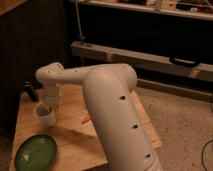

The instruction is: Place the ceramic cup in the ceramic bowl

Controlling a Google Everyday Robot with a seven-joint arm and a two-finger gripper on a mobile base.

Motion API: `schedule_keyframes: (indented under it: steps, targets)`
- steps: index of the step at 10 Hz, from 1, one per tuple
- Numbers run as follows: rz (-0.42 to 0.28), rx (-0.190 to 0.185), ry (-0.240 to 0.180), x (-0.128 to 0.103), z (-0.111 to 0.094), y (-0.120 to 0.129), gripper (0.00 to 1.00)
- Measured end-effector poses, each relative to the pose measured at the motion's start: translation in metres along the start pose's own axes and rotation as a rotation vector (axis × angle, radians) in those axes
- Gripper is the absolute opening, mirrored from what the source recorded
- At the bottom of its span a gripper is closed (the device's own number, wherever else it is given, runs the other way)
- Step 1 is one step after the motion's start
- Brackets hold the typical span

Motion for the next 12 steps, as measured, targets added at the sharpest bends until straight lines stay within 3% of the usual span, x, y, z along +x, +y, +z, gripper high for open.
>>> schedule_keyframes:
  steps: [2, 5, 7, 9, 11, 12]
  targets:
    - [-0.052, 0.003, -0.042, 0.024, -0.047, 0.005, 0.0]
    - [-0.175, 0.018, -0.035, 0.066, -0.074, 0.037, 0.0]
    - [-0.267, 0.036, -0.005, 0.099, -0.067, 0.066, 0.0]
    - [-0.382, 0.05, 0.029, 0.132, -0.047, 0.087, 0.01]
    - [-0.425, 0.027, 0.041, 0.145, -0.034, 0.094, 0.15]
    - [-0.44, 0.012, 0.043, 0.146, -0.026, 0.093, 0.3]
